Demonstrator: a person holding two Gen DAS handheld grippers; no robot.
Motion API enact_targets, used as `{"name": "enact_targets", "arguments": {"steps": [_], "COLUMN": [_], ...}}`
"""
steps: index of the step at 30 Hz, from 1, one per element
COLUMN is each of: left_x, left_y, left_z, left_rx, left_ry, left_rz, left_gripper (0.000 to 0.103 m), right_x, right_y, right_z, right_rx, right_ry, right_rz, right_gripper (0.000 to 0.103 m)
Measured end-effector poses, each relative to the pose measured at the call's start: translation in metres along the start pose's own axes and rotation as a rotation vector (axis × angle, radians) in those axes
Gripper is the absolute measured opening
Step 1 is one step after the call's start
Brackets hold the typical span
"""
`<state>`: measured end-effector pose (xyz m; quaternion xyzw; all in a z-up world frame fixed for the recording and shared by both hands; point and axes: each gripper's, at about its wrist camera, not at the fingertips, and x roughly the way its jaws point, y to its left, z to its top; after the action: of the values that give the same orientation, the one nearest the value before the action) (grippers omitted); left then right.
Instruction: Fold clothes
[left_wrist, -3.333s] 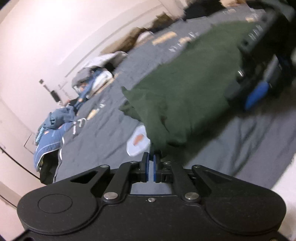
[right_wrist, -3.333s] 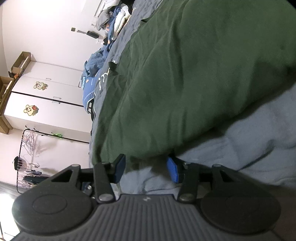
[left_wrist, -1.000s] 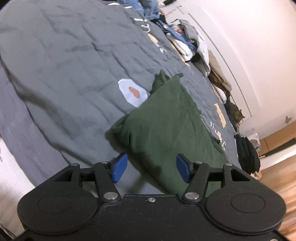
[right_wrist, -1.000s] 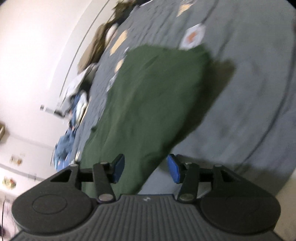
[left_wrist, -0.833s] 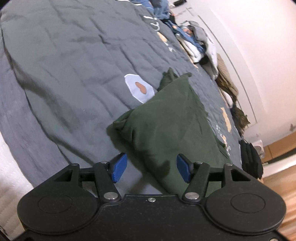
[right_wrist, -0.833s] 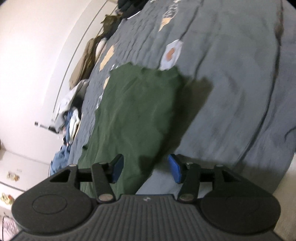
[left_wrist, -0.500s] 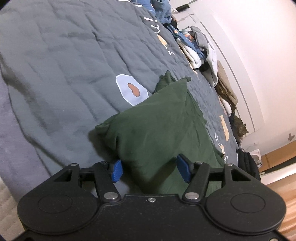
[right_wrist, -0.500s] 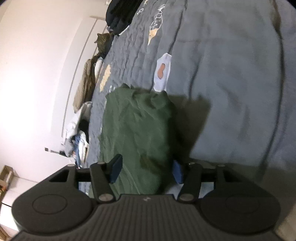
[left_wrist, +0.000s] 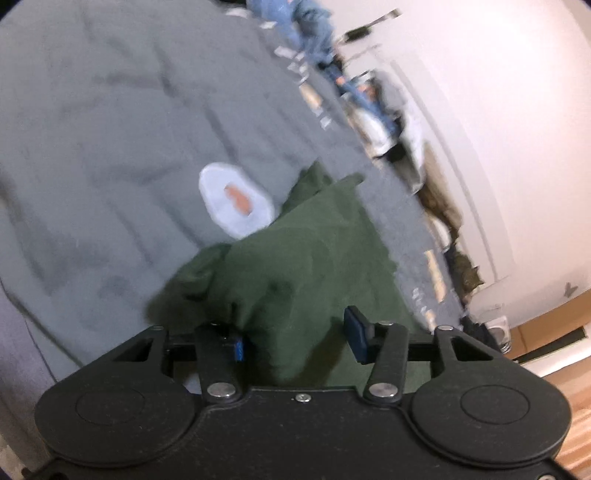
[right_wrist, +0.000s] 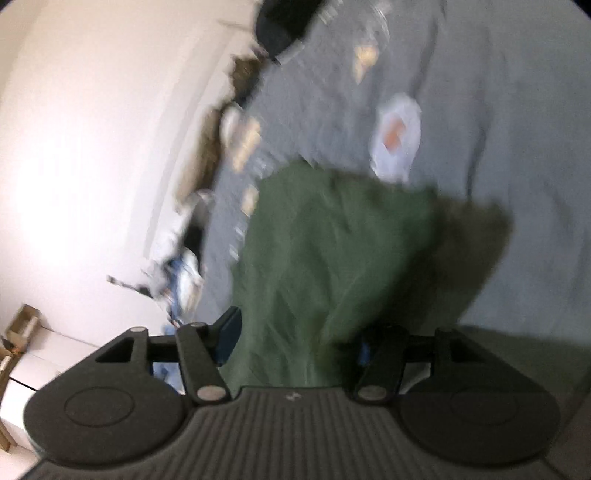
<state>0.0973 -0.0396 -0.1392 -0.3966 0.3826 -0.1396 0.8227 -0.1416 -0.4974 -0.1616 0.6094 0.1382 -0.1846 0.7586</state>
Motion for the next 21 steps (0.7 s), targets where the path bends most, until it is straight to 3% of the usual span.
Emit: {"name": "enact_targets", "arguments": {"steps": [2, 5, 6, 7, 8, 9, 12, 21], "left_x": [0.002, 0.005, 0.006, 0.007, 0.008, 0.009, 0.005, -0.024], "left_y": [0.000, 0.000, 0.000, 0.000, 0.000, 0.000, -0.005, -0.012], "left_z": [-0.001, -0.002, -0.002, -0.002, -0.003, -0.003, -0.002, 0.001], "left_rx": [0.005, 0.012, 0.015, 0.017, 0.020, 0.022, 0.042, 0.092], "left_ry": [0.002, 0.006, 0.007, 0.009, 0.010, 0.011, 0.009, 0.031], "left_rz": [0.005, 0.011, 0.014, 0.016, 0.018, 0.020, 0.013, 0.045], "left_gripper": [0.054, 0.051, 0.042, 0.034, 0.022, 0.017, 0.011, 0.009], "right_x": [0.008, 0.006, 0.005, 0.004, 0.000, -0.004, -0.010, -0.032], "right_y": [-0.007, -0.003, -0.001, -0.001, -0.002, -0.004, -0.008, 0.017], "right_z": [0.002, 0.003, 0.002, 0.002, 0.002, 0.001, 0.003, -0.006], "right_rx": [0.015, -0.012, -0.019, -0.022, -0.010, 0.003, 0.048, -0.017], "right_ry": [0.039, 0.026, 0.025, 0.024, 0.021, 0.018, 0.025, 0.088], "right_rz": [-0.041, -0.040, -0.038, -0.035, -0.039, -0.041, -0.009, 0.021], "right_gripper": [0.060, 0.059, 0.050, 0.027, 0.015, 0.006, 0.004, 0.003]}}
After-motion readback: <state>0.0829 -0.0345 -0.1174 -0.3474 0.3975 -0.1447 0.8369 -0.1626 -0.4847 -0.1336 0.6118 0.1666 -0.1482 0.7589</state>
